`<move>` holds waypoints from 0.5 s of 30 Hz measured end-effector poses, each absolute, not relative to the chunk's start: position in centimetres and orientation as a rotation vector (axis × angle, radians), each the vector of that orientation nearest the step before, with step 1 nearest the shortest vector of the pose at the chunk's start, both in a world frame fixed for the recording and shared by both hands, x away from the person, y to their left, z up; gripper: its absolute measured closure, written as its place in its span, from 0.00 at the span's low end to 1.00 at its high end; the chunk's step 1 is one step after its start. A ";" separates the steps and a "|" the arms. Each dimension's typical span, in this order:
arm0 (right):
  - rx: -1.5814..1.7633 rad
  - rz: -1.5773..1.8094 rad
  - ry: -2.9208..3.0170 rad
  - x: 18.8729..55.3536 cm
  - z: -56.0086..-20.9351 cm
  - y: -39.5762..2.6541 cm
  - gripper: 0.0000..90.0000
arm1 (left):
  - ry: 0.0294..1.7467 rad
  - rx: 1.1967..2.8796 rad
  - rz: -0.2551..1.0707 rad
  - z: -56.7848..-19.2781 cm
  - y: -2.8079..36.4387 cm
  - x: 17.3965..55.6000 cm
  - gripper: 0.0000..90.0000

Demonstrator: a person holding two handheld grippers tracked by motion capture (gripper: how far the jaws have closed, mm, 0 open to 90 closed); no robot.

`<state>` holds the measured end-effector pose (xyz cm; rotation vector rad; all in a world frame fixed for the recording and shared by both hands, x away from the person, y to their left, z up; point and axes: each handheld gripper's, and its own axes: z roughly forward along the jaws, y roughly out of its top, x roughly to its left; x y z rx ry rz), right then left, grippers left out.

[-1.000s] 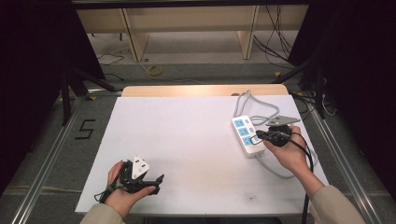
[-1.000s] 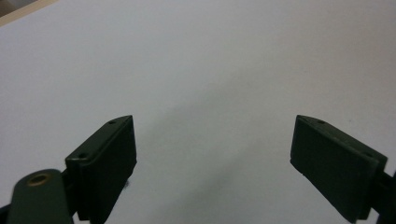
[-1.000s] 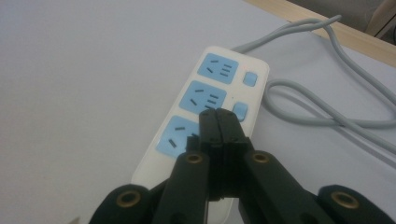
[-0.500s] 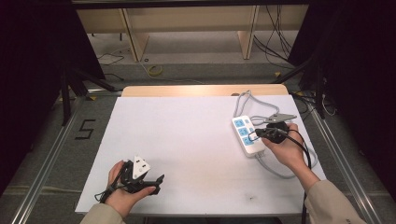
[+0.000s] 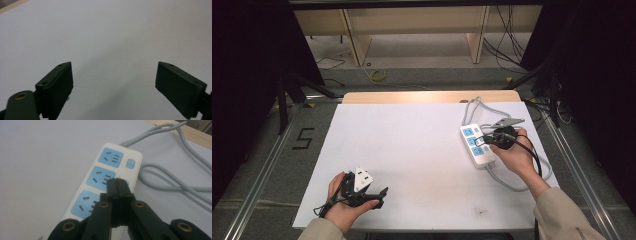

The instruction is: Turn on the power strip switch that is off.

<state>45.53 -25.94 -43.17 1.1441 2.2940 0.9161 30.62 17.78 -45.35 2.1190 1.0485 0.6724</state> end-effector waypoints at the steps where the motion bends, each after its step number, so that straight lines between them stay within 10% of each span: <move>1: 1.146 0.913 2.294 45.6 -43.2 -25.9 1.00 | 1.048 2.119 0.672 -45.3 17.8 30.6 0.16; 15: 1.182 0.871 2.303 47.2 -43.9 -25.5 1.00 | 1.049 2.114 0.671 -45.3 17.7 30.6 0.16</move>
